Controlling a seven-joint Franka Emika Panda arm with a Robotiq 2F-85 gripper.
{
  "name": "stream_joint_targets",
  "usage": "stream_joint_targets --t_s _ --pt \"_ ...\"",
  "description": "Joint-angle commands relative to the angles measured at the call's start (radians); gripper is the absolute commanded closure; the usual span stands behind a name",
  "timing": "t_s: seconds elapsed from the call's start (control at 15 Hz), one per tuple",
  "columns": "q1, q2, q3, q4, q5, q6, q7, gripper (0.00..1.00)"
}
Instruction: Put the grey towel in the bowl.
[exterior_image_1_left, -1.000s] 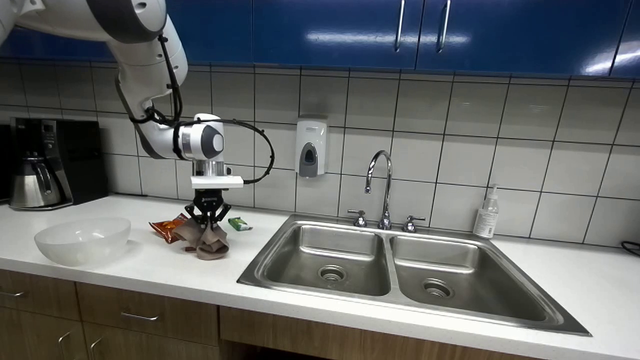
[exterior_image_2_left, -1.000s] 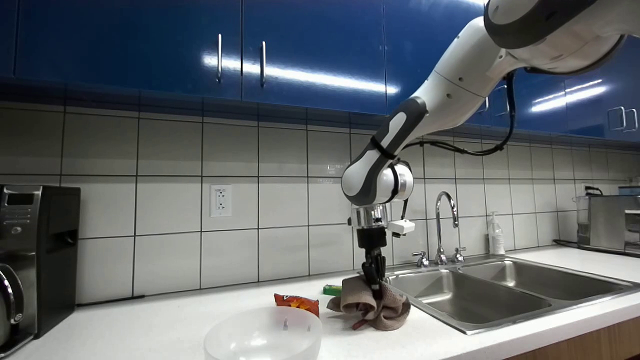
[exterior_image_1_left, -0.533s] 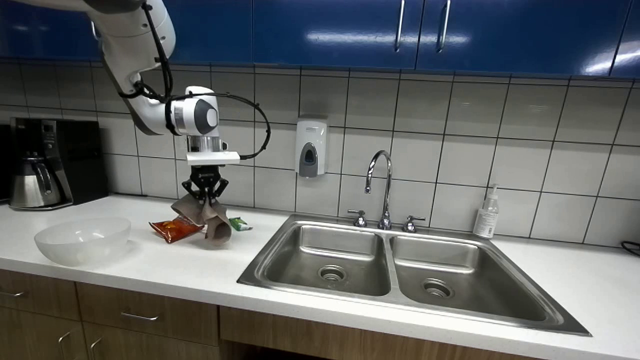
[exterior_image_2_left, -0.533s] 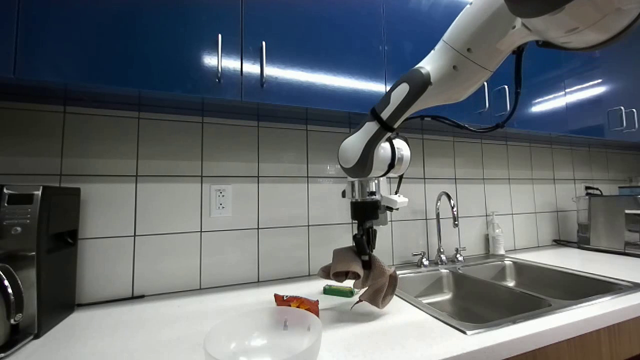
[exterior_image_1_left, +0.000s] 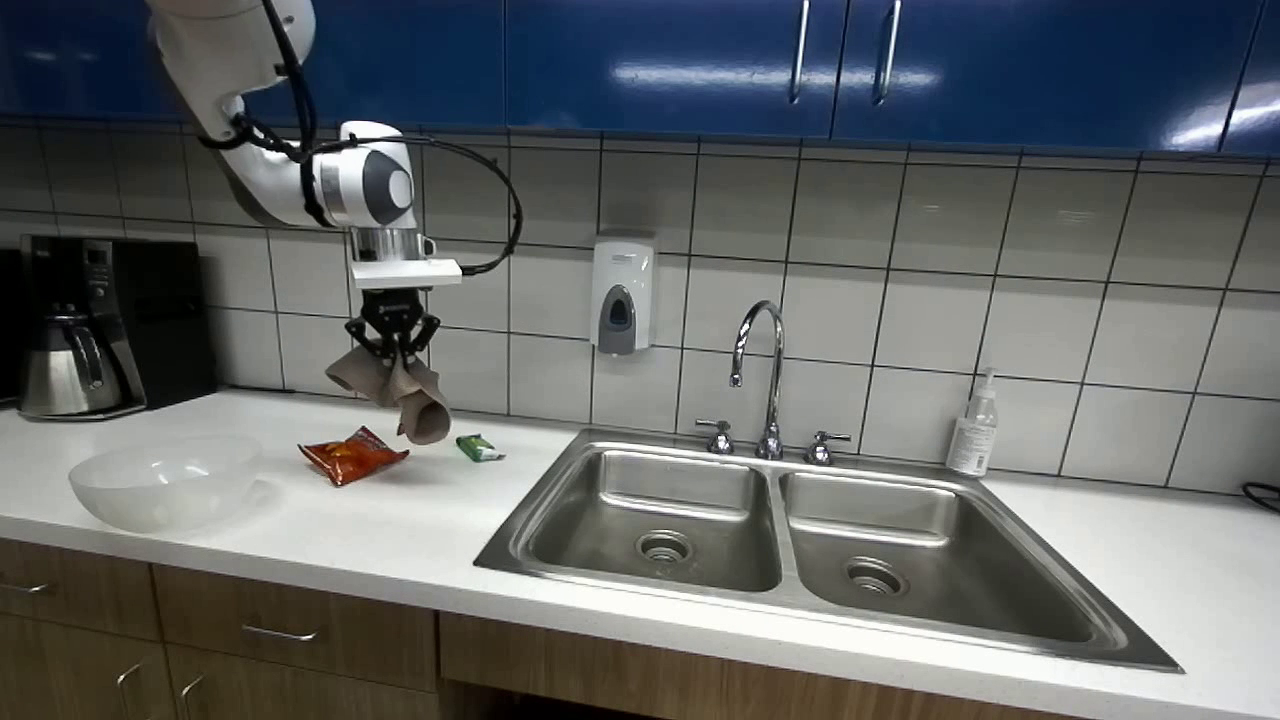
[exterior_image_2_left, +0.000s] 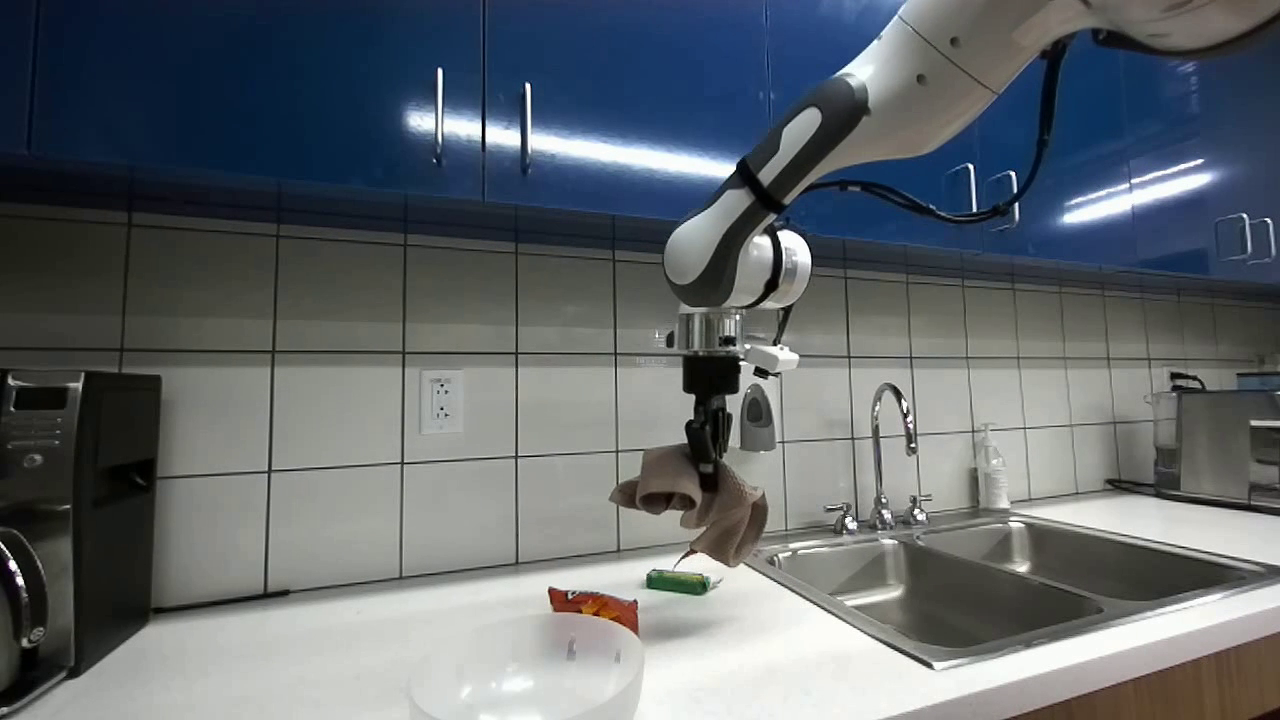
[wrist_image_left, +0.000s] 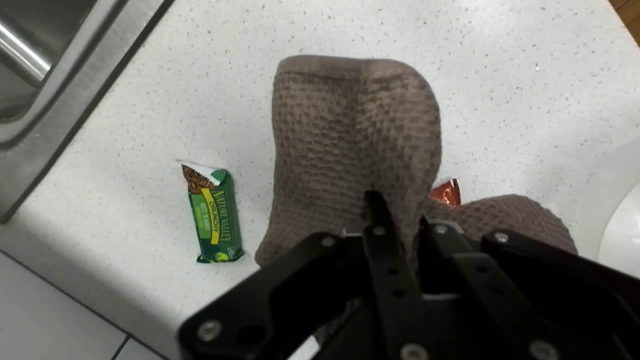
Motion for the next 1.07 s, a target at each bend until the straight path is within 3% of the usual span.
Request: stream_joint_targets --t_s 0.0,0.33,1.0 --pt "0.006 -0.073 0.007 -0.039 0.014 0.021 -0.02 0.98" --pt "0.025 -0.123 0.011 -0.049 0.024 0.034 -0.021 0.98" --pt "0.061 -0.23 0.053 -0.137 0.162 0.043 -0.05 0.98"
